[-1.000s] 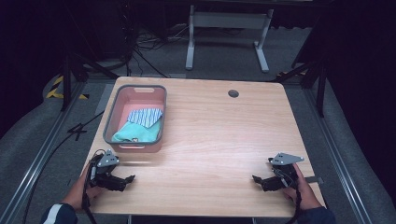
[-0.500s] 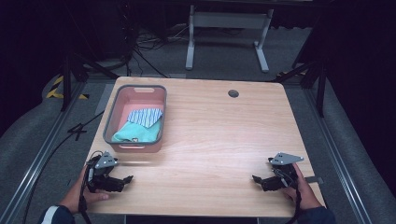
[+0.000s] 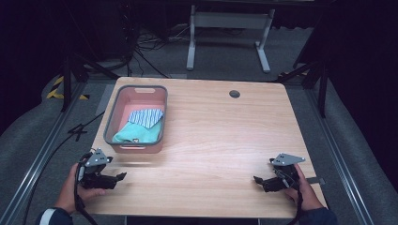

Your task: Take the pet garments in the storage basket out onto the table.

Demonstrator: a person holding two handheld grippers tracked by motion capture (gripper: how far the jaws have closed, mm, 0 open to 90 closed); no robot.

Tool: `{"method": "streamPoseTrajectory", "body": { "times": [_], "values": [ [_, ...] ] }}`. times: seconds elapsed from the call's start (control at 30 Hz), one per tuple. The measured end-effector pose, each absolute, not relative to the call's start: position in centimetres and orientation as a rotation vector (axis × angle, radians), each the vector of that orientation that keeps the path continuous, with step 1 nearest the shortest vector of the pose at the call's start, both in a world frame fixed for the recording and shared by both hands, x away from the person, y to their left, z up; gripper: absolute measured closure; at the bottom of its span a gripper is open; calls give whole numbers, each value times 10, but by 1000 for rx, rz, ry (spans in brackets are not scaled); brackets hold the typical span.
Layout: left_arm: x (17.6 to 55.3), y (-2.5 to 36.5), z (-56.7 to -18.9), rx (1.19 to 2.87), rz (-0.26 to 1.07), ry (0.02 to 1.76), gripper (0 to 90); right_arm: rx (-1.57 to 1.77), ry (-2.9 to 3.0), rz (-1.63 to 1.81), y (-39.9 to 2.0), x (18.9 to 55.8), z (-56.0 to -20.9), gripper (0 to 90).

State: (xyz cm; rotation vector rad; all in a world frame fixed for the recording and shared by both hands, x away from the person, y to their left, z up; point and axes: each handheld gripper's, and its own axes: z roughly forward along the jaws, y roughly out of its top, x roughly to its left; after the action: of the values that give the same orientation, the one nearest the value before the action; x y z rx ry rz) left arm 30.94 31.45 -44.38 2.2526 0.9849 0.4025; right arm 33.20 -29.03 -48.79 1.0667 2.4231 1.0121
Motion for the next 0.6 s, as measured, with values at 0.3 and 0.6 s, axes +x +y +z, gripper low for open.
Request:
{"method": "streamPoseTrajectory", "body": {
  "times": [0.3, 0.6],
  "values": [
    [304, 319, -405, 2201, 501, 973, 195, 1068, 2424, 1012, -290, 332, -488, 7],
    [308, 320, -380, 2206, 528, 981, 195, 1067, 2423, 1012, -290, 332, -488, 7]
  ]
}}
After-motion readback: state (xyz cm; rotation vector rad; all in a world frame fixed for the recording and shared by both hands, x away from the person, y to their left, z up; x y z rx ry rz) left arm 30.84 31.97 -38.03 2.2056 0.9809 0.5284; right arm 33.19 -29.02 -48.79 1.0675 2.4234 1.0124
